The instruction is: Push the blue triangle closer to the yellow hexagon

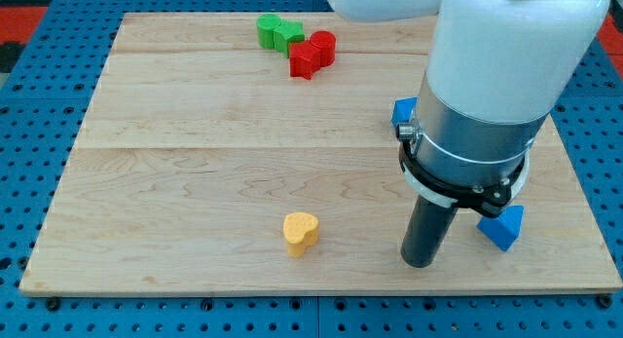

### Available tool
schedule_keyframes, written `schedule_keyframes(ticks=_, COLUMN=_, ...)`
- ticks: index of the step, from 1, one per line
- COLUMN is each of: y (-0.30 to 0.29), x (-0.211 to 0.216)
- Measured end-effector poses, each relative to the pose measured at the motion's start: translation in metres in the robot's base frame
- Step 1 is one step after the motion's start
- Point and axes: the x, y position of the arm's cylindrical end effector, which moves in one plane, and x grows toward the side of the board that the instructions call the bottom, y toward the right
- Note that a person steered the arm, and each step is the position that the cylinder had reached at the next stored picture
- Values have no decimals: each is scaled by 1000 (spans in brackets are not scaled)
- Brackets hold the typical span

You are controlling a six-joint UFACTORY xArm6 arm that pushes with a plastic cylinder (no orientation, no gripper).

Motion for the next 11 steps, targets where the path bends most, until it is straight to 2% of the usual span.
schedule_keyframes(ticks=2, y=95, x=1)
schedule_keyframes(ticks=5, y=101, x=-16)
schedule_keyframes(ticks=8, y=101, x=-76)
schedule_keyframes(ticks=10, y=73, x=-127)
schedule_keyframes(ticks=11, y=54, x=-115)
